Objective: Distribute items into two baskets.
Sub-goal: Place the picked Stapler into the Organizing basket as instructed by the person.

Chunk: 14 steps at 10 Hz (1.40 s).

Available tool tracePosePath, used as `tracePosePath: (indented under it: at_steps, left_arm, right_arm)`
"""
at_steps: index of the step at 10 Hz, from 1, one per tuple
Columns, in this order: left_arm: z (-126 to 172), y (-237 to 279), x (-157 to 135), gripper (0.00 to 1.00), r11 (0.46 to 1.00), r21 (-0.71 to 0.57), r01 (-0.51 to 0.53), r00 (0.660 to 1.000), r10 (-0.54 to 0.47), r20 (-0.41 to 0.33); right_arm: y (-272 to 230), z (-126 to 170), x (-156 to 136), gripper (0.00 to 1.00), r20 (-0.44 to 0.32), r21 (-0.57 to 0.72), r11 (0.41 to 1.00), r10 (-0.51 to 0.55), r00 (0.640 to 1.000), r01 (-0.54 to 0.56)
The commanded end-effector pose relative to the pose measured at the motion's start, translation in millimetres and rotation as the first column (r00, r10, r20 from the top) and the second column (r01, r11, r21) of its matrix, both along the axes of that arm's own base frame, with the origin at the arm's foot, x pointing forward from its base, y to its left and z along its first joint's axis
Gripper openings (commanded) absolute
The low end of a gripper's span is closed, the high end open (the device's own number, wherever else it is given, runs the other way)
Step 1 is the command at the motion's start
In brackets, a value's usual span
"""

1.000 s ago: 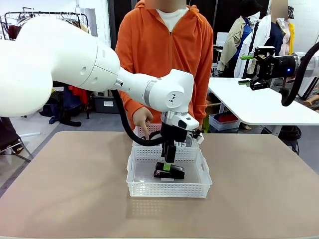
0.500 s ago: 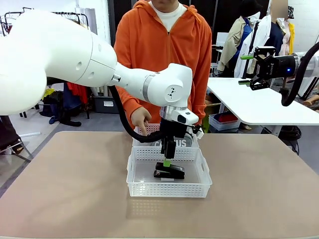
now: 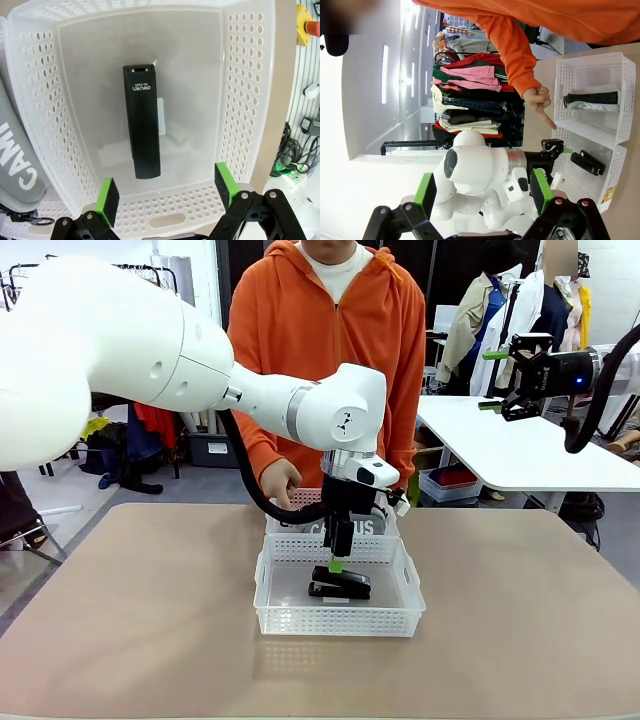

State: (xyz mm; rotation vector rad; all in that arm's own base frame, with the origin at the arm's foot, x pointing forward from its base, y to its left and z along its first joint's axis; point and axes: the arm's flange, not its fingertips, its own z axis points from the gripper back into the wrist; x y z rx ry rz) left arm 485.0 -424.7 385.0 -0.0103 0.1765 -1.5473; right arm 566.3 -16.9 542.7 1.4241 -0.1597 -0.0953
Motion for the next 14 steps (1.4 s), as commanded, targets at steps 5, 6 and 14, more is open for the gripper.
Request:
tracePosePath:
  at_steps: [5, 6, 14]
  left_arm:
    - [-1.7, -0.6, 1.1, 1.00, 1.000, -0.001, 0.000, 1.000, 0.000, -0.002]
    - [9.1, 2.1, -2.7, 1.00, 0.997, -0.045, -0.063, 0.997, 0.061, -0.043]
    - [91.0, 120.6, 16.4, 1.00, 0.793, -0.065, -0.606, 0.747, 0.538, -0.391]
  right_arm:
    - [0.2, 2.6, -0.3, 1.00, 0.005, 0.005, 1.000, -0.002, 1.000, 0.002]
    - [0.2, 2.6, -0.3, 1.00, 0.005, 0.005, 1.000, -0.002, 1.000, 0.002]
    - [0.2, 2.6, -0.3, 1.00, 0.005, 0.005, 1.000, -0.002, 1.000, 0.002]
